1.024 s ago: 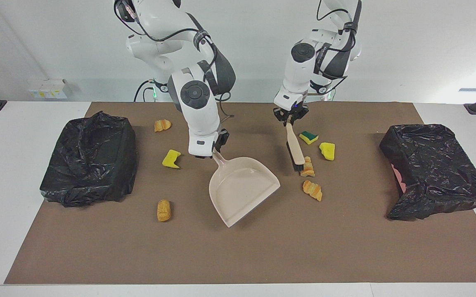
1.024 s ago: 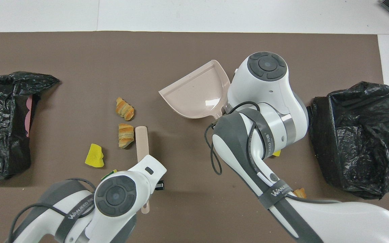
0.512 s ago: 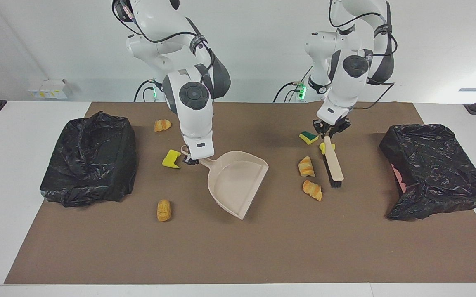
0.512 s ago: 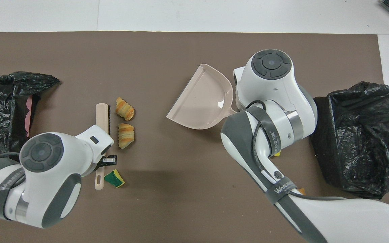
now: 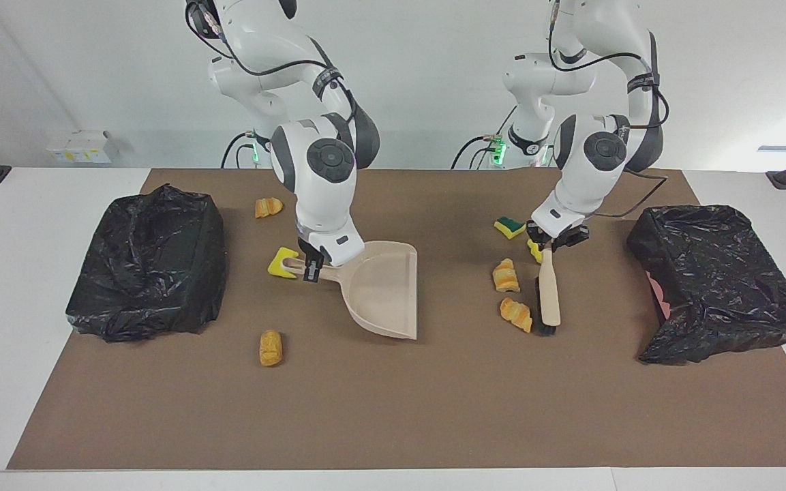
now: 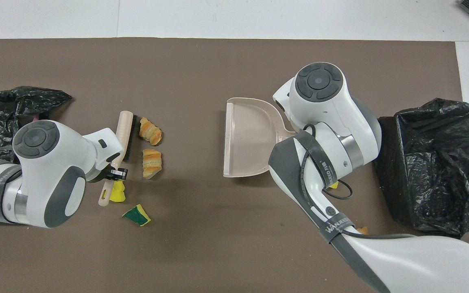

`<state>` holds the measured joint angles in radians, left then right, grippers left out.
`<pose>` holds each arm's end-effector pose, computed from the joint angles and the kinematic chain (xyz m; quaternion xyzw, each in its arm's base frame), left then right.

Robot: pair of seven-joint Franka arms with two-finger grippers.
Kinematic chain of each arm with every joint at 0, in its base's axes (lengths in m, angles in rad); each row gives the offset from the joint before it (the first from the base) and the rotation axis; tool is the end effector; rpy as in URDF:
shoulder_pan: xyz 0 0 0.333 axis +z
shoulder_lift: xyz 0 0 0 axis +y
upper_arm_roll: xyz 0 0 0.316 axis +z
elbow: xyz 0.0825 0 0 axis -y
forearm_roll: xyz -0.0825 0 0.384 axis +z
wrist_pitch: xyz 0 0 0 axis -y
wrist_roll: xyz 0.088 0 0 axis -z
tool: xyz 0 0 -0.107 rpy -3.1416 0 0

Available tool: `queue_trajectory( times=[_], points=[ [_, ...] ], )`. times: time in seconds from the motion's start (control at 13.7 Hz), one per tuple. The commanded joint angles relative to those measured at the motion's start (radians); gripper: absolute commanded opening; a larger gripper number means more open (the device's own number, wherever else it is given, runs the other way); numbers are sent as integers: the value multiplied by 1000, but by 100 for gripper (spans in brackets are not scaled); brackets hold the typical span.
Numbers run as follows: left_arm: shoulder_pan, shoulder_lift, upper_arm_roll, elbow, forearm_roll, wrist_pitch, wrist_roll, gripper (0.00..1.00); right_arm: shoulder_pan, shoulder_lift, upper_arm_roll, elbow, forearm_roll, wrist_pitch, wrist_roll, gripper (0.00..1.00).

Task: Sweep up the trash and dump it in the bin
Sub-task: 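Sweep the sponges and bread chunks with the brush toward the dustpan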

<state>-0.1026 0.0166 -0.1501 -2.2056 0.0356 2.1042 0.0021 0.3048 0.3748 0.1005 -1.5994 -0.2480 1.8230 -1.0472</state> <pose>0.5019 -0.1278 0.3639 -0.9888 0.1367 0.0567 0.0208 0.6077 0.2311 0.4056 0.7164 0.6867 -0.1011 0.0704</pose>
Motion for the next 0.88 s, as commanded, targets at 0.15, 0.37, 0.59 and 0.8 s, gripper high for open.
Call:
queue_trajectory(
  times=[0.15, 0.37, 0.59, 0.8],
  points=[
    [-121, -58, 4, -54, 17, -23, 36, 0, 30, 36, 7, -5, -65, 41, -99, 0],
    [-202, -69, 4, -46, 17, -82, 87, 0, 46, 49, 7, -7, -73, 48, -106, 0],
    [-217, -67, 6, -26, 15, -108, 72, 0, 43, 58, 7, -11, -65, 68, -106, 0],
    [-207, -84, 15, -20, 14, -131, -144, 0, 43, 65, 7, -17, -54, 71, -77, 0]
  ],
)
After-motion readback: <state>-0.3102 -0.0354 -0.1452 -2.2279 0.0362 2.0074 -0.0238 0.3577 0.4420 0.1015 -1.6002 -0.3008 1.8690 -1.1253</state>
